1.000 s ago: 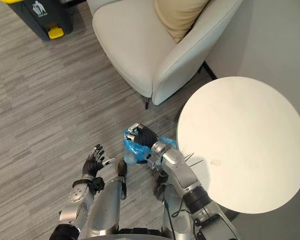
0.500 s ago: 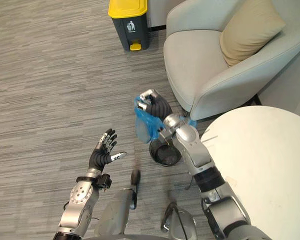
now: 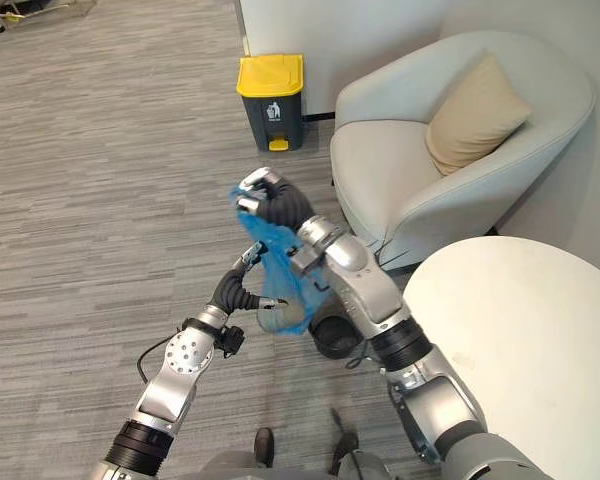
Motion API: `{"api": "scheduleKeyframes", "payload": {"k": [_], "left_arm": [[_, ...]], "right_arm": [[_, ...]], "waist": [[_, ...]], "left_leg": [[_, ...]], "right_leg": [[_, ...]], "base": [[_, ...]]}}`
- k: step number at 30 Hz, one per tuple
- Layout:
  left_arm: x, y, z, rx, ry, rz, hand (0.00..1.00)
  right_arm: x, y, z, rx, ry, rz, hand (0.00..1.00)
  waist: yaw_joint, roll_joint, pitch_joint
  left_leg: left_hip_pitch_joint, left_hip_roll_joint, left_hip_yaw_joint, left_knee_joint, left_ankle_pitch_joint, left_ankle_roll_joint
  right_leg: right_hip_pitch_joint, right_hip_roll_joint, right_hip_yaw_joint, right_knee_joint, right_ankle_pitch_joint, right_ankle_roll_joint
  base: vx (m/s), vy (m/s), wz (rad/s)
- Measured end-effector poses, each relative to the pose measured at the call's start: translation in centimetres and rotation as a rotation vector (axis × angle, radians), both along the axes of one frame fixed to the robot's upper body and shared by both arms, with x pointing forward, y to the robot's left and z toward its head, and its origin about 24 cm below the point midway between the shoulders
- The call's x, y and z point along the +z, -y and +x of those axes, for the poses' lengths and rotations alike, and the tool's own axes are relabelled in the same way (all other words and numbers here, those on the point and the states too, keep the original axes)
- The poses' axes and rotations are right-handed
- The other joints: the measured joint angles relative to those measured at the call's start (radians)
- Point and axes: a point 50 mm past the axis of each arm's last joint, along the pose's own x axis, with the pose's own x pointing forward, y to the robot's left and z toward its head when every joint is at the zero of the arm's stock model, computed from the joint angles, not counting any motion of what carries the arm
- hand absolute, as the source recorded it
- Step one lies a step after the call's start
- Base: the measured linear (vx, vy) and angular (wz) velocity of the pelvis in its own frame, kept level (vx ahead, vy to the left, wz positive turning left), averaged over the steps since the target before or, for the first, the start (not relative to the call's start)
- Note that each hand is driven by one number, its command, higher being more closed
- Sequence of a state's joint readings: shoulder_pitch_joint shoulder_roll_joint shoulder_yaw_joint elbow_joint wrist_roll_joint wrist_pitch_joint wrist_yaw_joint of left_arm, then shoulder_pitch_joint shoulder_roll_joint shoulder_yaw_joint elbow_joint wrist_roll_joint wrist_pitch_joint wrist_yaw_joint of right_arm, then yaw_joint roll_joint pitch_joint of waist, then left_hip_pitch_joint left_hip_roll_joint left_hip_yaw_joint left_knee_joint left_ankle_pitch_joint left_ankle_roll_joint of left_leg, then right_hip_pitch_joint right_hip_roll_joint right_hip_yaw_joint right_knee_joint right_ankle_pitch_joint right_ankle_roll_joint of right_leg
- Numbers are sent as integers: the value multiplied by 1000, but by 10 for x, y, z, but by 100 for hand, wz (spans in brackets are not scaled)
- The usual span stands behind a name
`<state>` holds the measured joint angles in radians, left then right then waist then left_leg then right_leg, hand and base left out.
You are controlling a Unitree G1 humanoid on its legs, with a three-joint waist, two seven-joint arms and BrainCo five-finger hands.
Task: Gather rubbish on tea table into small bin, then transfer packed bag to large trash can.
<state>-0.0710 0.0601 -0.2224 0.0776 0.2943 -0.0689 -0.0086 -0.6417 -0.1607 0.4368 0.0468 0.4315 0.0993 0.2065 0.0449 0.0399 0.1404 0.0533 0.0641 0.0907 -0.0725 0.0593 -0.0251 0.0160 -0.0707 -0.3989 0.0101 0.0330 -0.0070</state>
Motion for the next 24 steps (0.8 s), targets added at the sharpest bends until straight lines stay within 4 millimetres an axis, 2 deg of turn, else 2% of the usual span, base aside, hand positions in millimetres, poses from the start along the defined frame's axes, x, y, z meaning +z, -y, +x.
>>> {"api": "scheduleKeyframes", "payload": {"k": [5,8,14,18,24], "left_arm": [[-9,-3,1,124,-29,0,0],[-11,-2,1,128,-38,-7,0],[-13,-2,-2,125,-55,-40,0],[-17,-4,-10,131,-59,-54,0],[3,-12,-24,134,59,-85,0]], "right_arm": [[-1,-3,1,-40,-15,7,100],[0,-3,2,-86,-18,18,100],[-1,0,8,-177,-31,36,100],[-10,8,18,-242,-80,45,100],[-18,12,22,-277,-110,31,100]], "waist": [[-1,-16,-13],[-2,-29,-21],[1,-36,-31],[0,-36,-31],[6,-38,-32]], "left_leg": [[24,-8,18,-21,6,-2],[27,-10,21,-23,7,-2],[36,-13,18,-28,16,6],[51,-14,18,-24,17,6],[53,-13,20,-27,16,6]], "right_leg": [[19,2,22,-38,34,7],[24,3,27,-49,40,10],[34,1,27,-49,42,11],[51,-1,25,-51,43,12],[52,0,28,-52,43,12]], "base": [[-70,48,-13],[-41,27,-4],[0,0,0],[0,0,0],[0,0,0]]}}
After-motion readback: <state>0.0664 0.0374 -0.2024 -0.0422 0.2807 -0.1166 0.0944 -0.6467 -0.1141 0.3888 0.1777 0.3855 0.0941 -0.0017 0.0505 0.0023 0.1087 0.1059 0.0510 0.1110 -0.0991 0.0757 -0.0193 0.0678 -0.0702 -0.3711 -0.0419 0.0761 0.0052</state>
